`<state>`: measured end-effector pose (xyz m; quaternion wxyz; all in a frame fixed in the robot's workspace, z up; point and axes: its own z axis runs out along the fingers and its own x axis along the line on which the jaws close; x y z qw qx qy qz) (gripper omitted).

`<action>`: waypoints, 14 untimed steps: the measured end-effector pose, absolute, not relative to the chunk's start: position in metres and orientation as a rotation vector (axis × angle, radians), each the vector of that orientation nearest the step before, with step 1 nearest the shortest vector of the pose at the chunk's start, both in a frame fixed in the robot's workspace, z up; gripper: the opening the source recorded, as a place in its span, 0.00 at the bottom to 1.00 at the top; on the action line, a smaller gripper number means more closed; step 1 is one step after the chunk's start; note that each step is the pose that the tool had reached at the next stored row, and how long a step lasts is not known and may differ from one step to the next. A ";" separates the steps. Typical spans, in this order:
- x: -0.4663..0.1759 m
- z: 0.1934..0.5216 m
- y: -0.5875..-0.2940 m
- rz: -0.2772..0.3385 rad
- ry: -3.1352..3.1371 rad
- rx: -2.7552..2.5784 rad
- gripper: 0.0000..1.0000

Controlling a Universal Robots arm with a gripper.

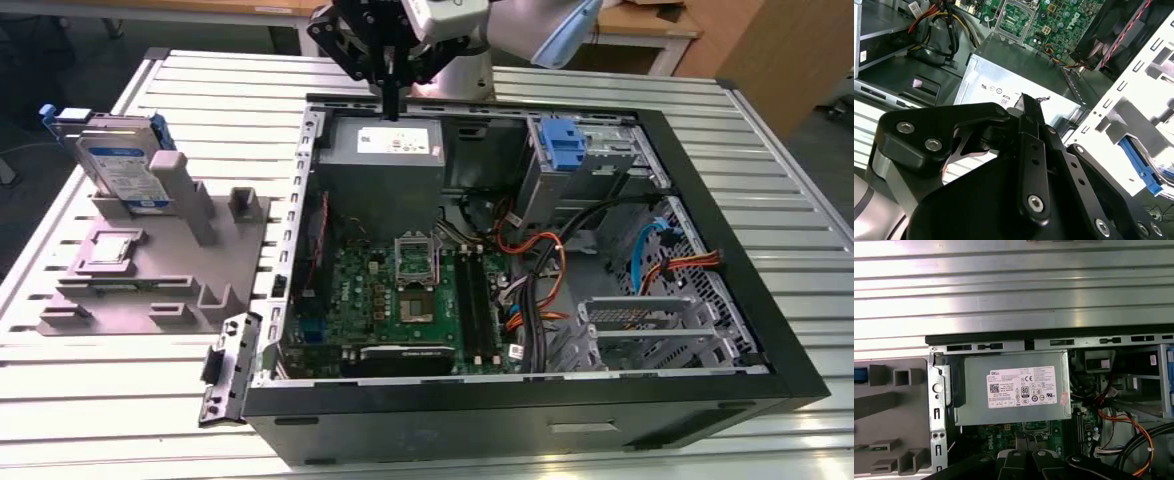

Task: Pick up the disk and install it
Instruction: 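Reach for the disk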

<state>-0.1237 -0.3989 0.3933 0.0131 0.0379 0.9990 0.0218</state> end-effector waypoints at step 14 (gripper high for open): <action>-0.134 0.393 -0.399 0.068 3.113 0.118 0.11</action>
